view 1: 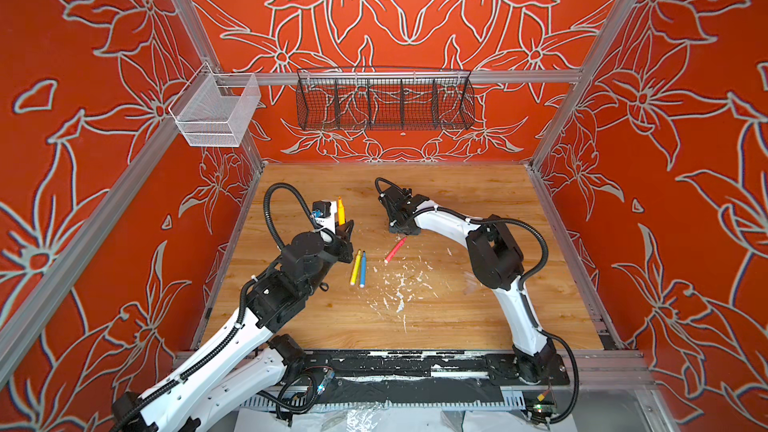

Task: Insert the pens into the pen caps
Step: 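Move the right gripper to the translucent cap beside the pink marker, then grasp the translucent cap with the right gripper and lift it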

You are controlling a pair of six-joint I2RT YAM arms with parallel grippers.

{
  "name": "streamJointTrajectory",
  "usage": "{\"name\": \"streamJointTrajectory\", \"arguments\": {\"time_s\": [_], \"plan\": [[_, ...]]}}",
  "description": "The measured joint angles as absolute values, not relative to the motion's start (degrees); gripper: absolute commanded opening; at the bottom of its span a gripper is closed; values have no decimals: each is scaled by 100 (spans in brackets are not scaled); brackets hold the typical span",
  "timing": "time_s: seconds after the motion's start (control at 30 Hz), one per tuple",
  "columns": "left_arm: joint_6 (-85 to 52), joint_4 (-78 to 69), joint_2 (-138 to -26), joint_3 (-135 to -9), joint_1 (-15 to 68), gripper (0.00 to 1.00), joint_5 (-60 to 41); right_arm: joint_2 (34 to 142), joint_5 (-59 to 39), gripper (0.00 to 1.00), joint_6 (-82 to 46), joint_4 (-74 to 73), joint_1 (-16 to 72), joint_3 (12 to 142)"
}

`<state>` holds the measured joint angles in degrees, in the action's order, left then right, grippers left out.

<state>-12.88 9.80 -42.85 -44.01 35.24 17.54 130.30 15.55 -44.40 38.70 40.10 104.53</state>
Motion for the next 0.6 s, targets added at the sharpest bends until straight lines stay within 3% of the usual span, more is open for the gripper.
{"name": "streamJointTrajectory", "arguments": {"time_s": [0.27, 0.6], "plan": [[-1288, 978, -4237, -4401, 3518, 0, 1732, 13120, 1557, 30, -4405, 4032, 3975, 10453], [-1288, 980, -4198, -4401, 3518, 0, 1682, 13120, 1544, 27, -4438, 4005, 3898, 10433]]}}
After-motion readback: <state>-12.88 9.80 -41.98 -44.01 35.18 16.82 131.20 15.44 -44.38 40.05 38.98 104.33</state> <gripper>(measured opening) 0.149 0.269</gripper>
